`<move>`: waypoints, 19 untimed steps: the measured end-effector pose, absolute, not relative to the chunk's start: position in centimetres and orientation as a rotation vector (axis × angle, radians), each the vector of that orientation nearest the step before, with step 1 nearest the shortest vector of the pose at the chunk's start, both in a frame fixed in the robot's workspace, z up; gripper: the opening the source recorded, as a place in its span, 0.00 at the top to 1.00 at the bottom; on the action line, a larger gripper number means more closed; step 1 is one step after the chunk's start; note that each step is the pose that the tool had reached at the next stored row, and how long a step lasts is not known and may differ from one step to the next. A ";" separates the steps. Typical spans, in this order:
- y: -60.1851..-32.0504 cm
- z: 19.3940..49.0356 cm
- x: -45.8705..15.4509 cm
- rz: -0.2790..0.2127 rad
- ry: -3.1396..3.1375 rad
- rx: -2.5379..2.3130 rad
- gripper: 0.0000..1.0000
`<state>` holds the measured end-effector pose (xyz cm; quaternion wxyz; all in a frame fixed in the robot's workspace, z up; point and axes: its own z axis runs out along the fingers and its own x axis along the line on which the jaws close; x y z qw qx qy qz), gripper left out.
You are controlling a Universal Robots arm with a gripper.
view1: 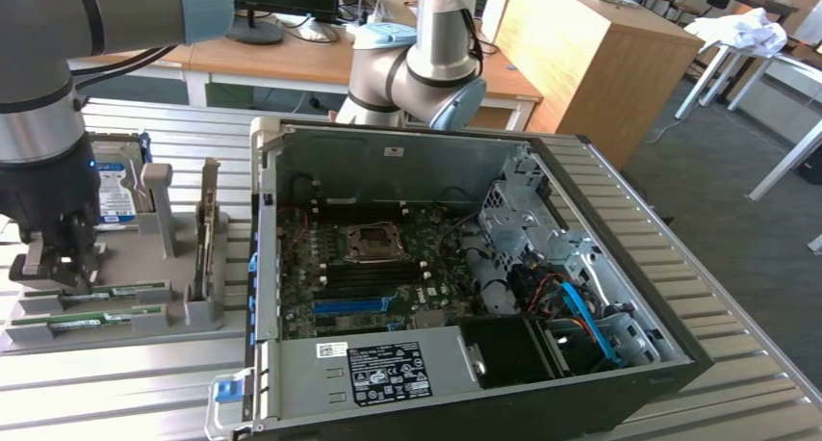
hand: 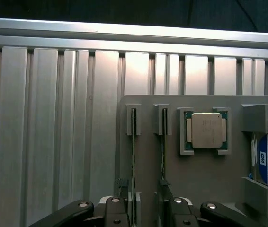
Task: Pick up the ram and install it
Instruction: 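Pick up the ram and move it above insertion slot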
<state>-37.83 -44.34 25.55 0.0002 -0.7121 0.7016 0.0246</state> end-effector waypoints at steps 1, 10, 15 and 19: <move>-44.3 25.5 -37.8 0.077 2.204 -2.237 0.63; -44.4 25.1 -37.8 0.077 2.204 -2.237 0.63; -44.4 24.7 -37.8 0.077 2.204 -2.237 0.63; -44.4 24.3 -37.8 0.077 2.204 -2.237 0.63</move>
